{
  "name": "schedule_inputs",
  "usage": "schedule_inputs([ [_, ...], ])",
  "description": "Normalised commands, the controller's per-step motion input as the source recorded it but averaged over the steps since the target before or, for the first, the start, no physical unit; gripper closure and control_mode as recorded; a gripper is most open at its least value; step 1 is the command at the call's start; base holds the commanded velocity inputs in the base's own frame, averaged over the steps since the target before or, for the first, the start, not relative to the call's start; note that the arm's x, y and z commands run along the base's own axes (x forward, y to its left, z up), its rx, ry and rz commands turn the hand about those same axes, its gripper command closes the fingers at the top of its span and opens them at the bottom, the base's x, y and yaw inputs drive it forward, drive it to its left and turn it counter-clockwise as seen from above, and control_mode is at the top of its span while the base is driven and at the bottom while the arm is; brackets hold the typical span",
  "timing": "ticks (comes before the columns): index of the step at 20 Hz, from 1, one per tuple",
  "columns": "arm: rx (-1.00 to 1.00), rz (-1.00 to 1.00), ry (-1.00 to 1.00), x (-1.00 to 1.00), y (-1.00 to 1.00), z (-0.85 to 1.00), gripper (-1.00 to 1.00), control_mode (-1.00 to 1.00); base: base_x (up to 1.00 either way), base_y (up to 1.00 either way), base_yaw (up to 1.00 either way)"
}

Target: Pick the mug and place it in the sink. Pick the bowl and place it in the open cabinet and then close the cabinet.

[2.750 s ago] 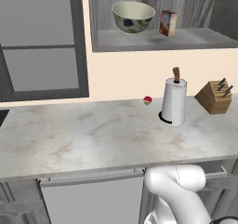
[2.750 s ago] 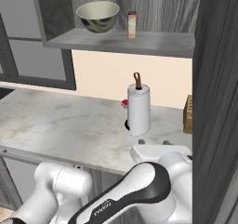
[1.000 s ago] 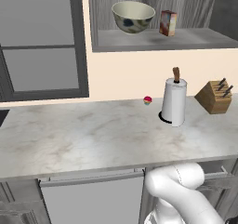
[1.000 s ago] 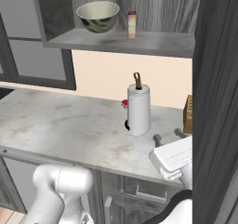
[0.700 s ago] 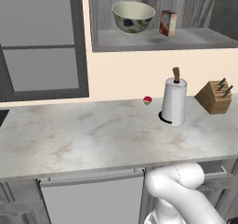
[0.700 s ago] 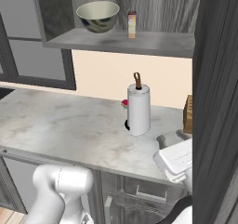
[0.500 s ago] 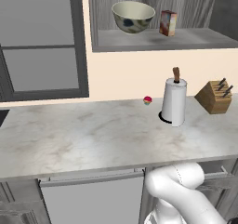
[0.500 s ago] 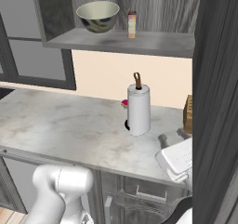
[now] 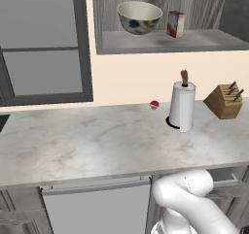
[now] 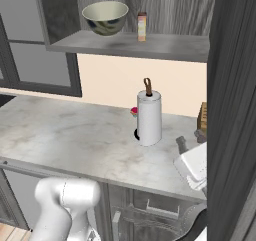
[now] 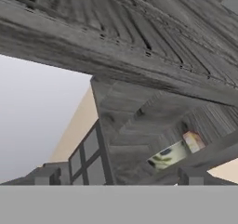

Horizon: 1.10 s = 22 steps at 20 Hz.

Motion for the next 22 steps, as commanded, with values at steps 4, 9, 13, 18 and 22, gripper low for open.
schedule_inputs([
  [4,0.06,0.04,-0.02,0.0,-0.17,0.24,-1.0,-1.0,0.0,0.0,0.0],
  [9,0.05,0.06,-0.02,0.0,-0.21,0.28,-1.0,-1.0,0.0,0.0,0.0],
  [13,0.01,0.06,-0.03,0.0,-0.18,0.2,-1.0,-1.0,0.0,0.0,0.0],
  [18,0.0,0.06,-0.03,0.0,-0.13,0.07,-1.0,-1.0,0.0,0.0,0.0],
  [22,0.01,0.06,-0.01,0.0,-0.13,0.12,-1.0,-1.0,0.0,0.0,0.0],
])
